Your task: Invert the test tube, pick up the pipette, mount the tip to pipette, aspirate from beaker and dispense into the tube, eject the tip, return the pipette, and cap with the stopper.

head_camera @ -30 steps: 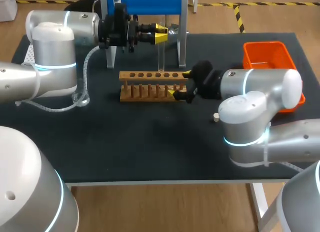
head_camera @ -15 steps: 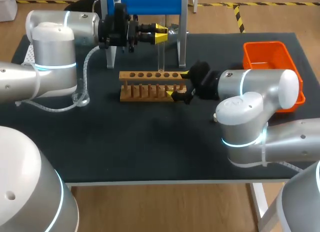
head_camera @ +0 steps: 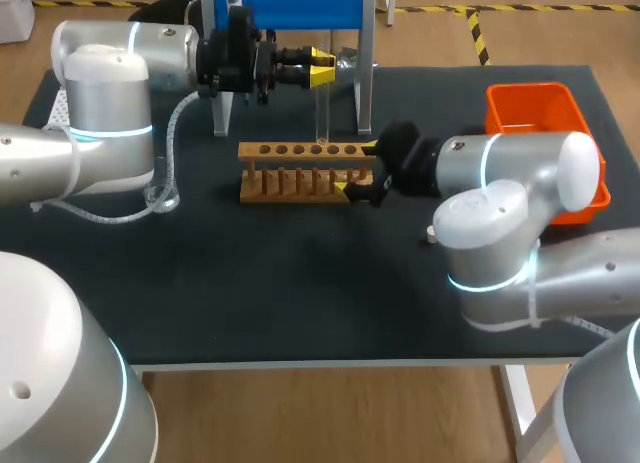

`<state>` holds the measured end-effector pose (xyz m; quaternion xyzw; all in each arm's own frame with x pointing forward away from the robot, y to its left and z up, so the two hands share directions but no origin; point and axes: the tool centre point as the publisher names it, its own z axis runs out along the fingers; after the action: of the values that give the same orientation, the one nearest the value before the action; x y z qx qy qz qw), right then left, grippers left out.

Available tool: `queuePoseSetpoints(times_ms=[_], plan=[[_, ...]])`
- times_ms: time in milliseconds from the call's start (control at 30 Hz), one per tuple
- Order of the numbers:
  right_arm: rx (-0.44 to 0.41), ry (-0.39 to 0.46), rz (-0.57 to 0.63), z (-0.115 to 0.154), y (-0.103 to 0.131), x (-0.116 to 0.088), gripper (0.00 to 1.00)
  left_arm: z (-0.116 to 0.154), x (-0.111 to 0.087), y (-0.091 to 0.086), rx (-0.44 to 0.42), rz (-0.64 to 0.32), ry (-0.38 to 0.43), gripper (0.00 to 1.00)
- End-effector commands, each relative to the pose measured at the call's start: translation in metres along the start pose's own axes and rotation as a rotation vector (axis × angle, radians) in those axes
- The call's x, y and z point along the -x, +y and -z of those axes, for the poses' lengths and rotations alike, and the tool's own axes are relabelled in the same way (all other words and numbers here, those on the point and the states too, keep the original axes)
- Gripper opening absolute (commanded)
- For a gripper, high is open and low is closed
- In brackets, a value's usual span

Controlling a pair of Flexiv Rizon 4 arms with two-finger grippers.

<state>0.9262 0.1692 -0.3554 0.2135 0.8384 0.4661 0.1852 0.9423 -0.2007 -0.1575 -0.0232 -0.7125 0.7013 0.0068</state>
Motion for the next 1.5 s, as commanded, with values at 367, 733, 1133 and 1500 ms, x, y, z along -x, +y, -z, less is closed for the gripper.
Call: queuePoseSetpoints(times_ms=[367,733,1133,1500], plan=[[-0.033,0.005,0.001,0.004,0.007,0.001,1.00,0.000,0.001,-0.001,0.004,0.002,0.003,0.00],[-0.033,0.005,0.001,0.004,0.007,0.001,1.00,0.000,0.001,-0.001,0.004,0.002,0.003,0.00],[-0.033,0.005,0.001,0.004,0.007,0.001,1.00,-0.002,0.011,0.001,0.019,0.025,0.011,0.00],[-0.033,0.005,0.001,0.004,0.007,0.001,1.00,0.003,0.021,0.013,0.004,0.028,-0.023,0.00]])
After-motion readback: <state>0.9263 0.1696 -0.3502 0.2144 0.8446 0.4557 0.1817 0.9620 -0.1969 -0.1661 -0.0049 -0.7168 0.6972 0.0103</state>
